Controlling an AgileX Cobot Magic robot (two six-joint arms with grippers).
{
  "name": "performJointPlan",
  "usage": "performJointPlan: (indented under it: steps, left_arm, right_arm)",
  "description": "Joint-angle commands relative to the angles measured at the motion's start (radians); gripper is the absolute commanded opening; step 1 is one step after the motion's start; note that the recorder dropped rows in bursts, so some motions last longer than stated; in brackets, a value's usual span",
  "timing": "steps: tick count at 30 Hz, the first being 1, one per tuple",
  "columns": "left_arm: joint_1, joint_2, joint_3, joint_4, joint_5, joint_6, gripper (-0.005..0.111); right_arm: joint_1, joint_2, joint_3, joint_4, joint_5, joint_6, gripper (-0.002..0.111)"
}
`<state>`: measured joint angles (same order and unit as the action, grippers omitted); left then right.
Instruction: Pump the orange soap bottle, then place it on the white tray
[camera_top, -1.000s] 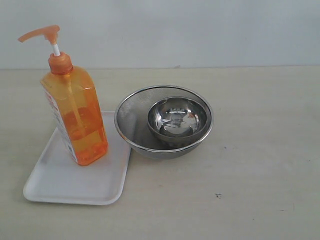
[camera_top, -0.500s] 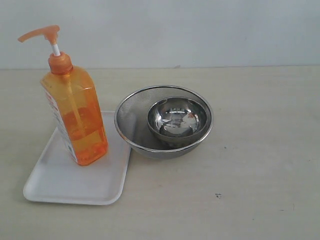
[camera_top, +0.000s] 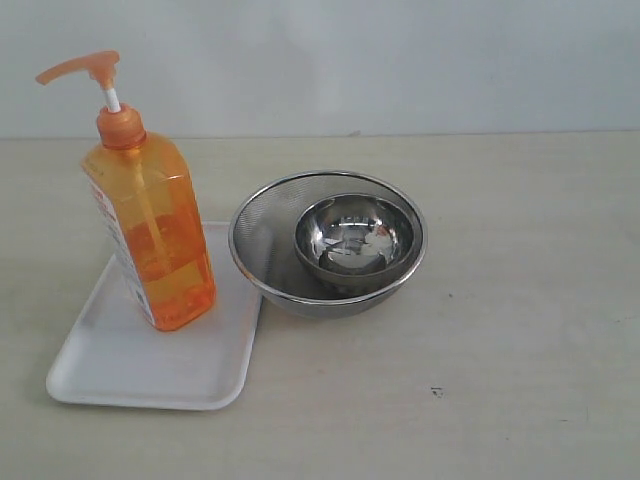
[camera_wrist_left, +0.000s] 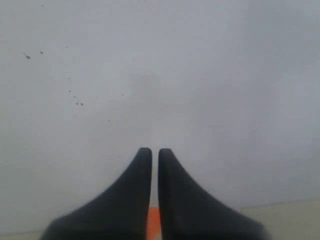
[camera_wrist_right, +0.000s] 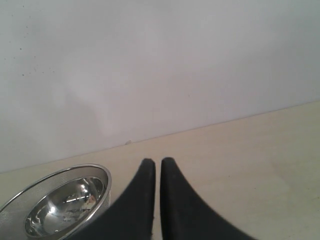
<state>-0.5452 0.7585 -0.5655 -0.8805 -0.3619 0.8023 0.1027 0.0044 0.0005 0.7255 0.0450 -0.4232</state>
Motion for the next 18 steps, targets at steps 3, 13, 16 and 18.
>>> performJointPlan:
  steps: [3,13,16,18]
  left_arm:
    - [0.023,0.189,-0.066,-0.109,-0.196,0.091,0.005]
    - [0.193,0.266,-0.096,-0.015,-0.048,0.152,0.005]
    - [0.203,0.308,-0.096,0.026,-0.027,0.105,0.005]
    - [0.203,0.329,-0.096,0.095,-0.01,0.033,0.005]
  right_arm:
    - [-0.004,-0.004,0.0,-0.004,-0.003,-0.002,0.0]
    - [-0.004,-0.004,0.0,-0.004,-0.003,-0.002,0.0]
    - [-0.004,-0.004,0.0,-0.004,-0.003,-0.002,0.0]
    - [-0.004,-0.004,0.0,-0.004,-0.003,-0.002,0.0]
